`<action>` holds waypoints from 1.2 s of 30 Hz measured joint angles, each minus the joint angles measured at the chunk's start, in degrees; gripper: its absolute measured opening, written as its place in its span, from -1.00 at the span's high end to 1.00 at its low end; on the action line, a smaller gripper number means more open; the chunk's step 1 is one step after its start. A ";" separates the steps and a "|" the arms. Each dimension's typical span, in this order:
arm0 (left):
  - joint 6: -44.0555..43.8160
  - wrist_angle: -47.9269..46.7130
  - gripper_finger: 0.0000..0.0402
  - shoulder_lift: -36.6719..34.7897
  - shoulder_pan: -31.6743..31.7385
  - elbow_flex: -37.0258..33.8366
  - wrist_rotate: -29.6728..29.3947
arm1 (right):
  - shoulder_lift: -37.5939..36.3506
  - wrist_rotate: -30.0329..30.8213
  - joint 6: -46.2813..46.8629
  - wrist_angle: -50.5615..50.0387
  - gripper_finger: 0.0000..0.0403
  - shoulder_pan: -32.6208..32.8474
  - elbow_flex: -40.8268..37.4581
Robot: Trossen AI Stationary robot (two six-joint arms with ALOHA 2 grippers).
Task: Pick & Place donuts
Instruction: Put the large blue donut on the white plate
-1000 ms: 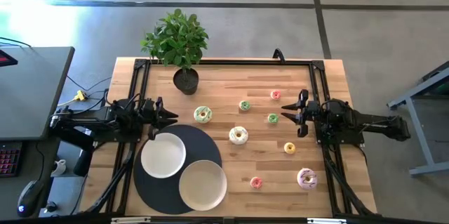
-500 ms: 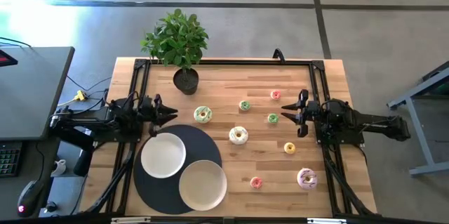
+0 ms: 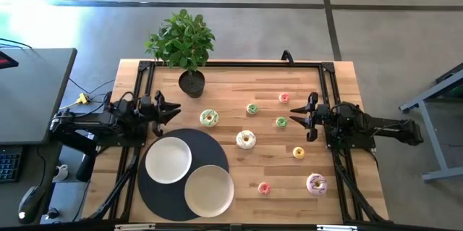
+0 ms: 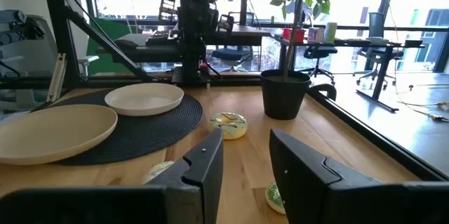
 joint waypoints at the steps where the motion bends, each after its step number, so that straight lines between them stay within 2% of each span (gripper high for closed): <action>1: 0.58 1.17 0.49 0.00 0.00 0.00 0.33 | 0.00 0.00 0.00 0.00 0.43 0.00 0.00; 5: 1.86 5.01 0.49 0.02 0.00 0.01 2.11 | 0.01 0.27 -1.43 1.04 0.43 -0.01 0.00; 9: 1.38 4.63 0.49 0.69 0.00 0.02 2.99 | 0.01 0.27 -2.31 6.22 0.43 0.01 0.01; 16: 0.27 5.48 0.48 5.57 -0.02 0.02 0.63 | -0.01 -8.19 2.20 11.52 0.43 0.01 0.00; 19: 0.27 7.51 0.48 7.61 -0.02 0.02 0.83 | -0.01 -8.67 4.77 11.44 0.43 0.01 0.00; 28: 0.27 11.42 0.48 15.44 -0.02 0.02 -3.18 | -0.01 0.34 7.99 15.36 0.43 0.01 0.01; 36: 2.11 17.96 0.46 22.74 0.00 0.81 -3.28 | -0.01 1.35 5.58 15.45 0.43 0.01 0.01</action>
